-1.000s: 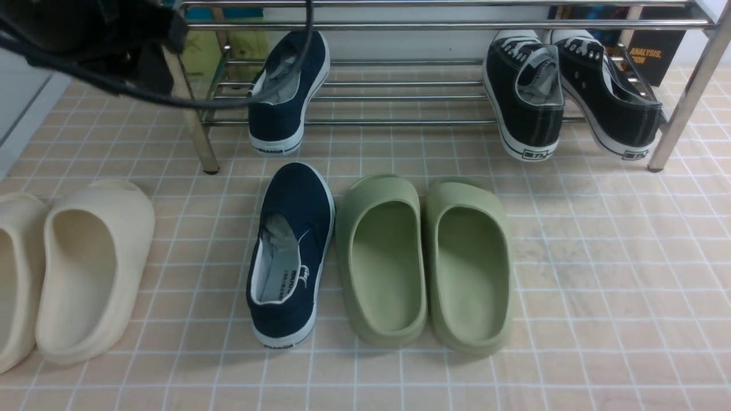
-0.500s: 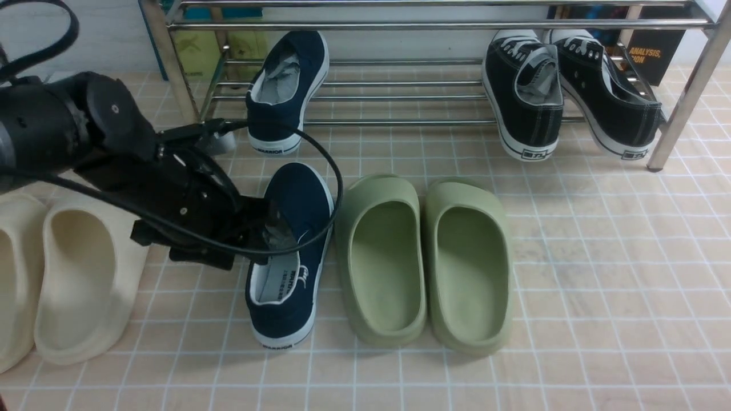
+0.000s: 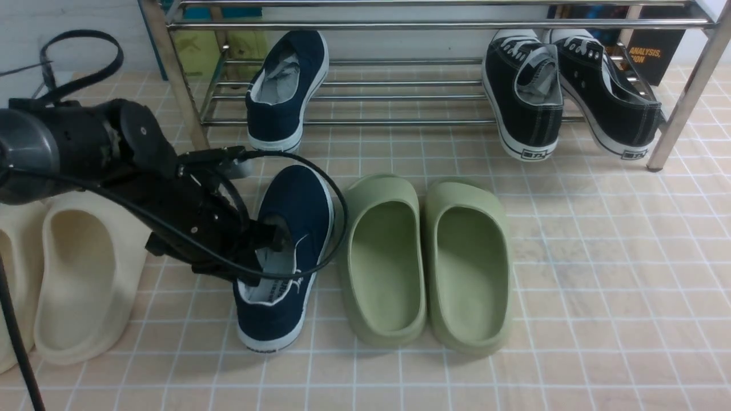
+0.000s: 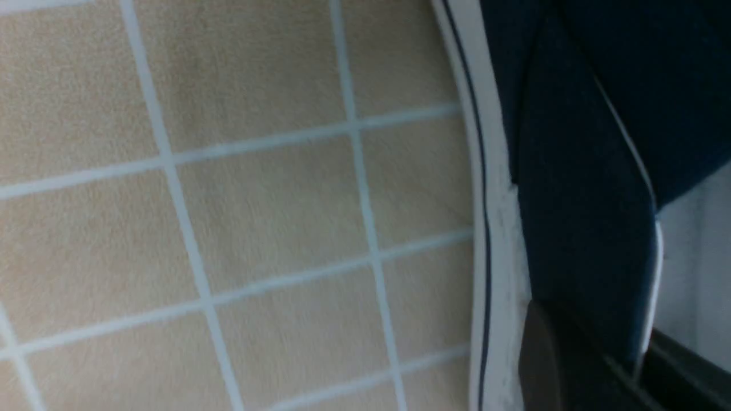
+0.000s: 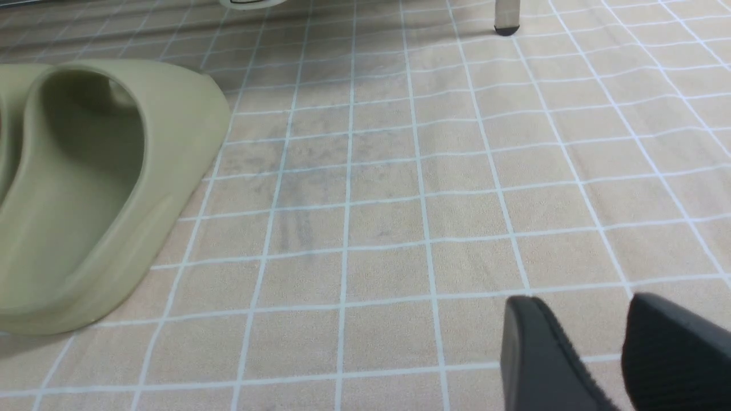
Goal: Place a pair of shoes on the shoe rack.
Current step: Use the left arm to grab the shoe closest to it, then use the left arm to put a shoe into the shoe rack
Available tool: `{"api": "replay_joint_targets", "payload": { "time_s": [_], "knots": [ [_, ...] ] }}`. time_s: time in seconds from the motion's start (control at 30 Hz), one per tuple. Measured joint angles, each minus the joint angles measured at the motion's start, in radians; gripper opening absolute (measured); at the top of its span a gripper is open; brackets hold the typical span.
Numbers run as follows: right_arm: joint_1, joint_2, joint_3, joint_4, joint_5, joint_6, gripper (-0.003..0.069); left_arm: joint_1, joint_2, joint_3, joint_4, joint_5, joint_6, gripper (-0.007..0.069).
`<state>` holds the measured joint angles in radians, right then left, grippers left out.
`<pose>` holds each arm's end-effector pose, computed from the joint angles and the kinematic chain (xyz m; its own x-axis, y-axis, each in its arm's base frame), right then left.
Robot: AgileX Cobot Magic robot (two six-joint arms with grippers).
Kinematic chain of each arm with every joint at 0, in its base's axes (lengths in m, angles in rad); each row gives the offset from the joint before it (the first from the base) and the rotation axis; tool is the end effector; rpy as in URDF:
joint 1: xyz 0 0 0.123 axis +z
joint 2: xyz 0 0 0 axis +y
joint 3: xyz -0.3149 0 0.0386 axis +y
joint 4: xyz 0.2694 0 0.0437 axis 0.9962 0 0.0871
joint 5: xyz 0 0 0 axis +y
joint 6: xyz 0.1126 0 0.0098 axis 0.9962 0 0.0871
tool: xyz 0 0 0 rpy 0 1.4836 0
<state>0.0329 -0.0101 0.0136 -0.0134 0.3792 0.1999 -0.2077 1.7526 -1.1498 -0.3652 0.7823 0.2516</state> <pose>0.0624 0.0015 0.1682 -0.2912 0.1769 -0.9402 0.0266 0.9839 0.1769 0.3607 -0.1051 0.2047 -0.9363 0.1842 -0.2990 0.2616 0.9338 -0.2440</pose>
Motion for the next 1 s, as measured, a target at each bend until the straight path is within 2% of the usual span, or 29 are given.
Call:
{"api": "replay_joint_targets", "payload": {
  "time_s": [0.17, 0.27, 0.53, 0.7, 1.0],
  "knots": [
    [0.0, 0.0, 0.0, 0.0, 0.0, 0.0, 0.0239, 0.0, -0.077, -0.078, 0.007, 0.158, 0.011, 0.0027],
    [0.0, 0.0, 0.0, 0.0, 0.0, 0.0, 0.0239, 0.0, -0.102, -0.136, -0.052, 0.208, 0.019, 0.0027],
    [0.0, 0.0, 0.0, 0.0, 0.0, 0.0, 0.0239, 0.0, -0.021, -0.269, -0.187, 0.099, 0.041, 0.0027],
    [0.0, 0.0, 0.0, 0.0, 0.0, 0.0, 0.0239, 0.0, 0.125, -0.456, -0.207, 0.031, 0.026, 0.0027],
    [0.0, 0.0, 0.0, 0.0, 0.0, 0.0, 0.0239, 0.0, 0.353, -0.747, -0.208, 0.067, -0.005, 0.0027]
  ]
}}
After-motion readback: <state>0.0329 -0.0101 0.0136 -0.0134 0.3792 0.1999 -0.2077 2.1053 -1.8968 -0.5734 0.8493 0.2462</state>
